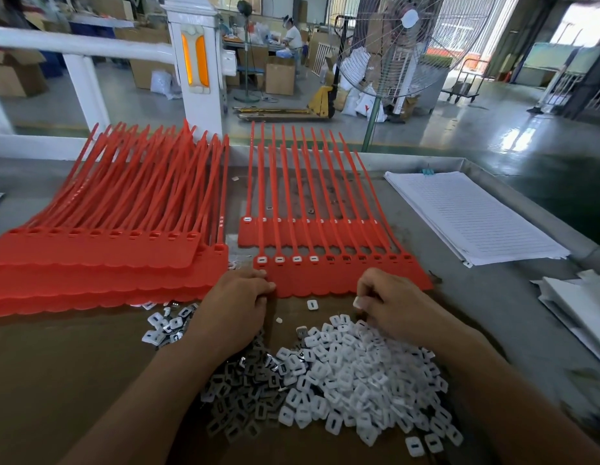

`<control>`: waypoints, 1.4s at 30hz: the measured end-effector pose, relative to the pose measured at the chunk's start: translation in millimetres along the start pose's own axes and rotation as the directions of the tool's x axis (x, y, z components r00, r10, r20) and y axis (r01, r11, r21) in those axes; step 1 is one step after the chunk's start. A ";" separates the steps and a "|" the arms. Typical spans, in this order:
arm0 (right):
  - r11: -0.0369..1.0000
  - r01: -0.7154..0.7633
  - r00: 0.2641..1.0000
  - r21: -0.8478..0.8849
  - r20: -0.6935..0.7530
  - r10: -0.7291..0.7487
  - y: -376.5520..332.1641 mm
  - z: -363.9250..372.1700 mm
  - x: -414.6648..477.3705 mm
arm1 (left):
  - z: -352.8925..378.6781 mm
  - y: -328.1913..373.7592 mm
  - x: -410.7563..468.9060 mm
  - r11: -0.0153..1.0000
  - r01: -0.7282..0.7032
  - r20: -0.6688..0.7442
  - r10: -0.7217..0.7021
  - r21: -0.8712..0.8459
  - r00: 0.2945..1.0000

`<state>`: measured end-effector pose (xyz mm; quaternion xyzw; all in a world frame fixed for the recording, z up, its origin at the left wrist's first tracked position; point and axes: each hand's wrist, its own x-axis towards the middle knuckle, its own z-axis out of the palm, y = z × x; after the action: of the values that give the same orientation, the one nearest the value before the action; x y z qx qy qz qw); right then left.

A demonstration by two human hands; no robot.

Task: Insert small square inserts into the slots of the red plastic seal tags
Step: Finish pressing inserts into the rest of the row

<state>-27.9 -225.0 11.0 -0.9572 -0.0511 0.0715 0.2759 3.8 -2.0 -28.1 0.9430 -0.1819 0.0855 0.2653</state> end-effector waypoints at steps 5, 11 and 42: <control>0.972 -0.009 0.997 0.236 -0.077 0.028 2.1 -4.5 0.4 | 0.7 -0.8 0.6 1.000 0.001 0.001 -0.001 0.005 1.000; 0.958 -0.018 0.998 0.287 -0.056 0.035 4.3 -4.1 1.3 | 0.7 -1.4 0.7 1.000 -0.001 0.001 0.001 0.007 1.000; 0.992 -0.068 0.968 0.104 -0.234 0.090 -0.4 3.9 84.4 | 3.1 -0.9 1.9 0.999 -0.033 -0.043 0.032 -0.007 0.999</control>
<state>54.5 -211.0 -1.2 -0.9459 0.0240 -0.0305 0.3222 6.1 -3.4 -30.7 0.9368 -0.1919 0.1092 0.2713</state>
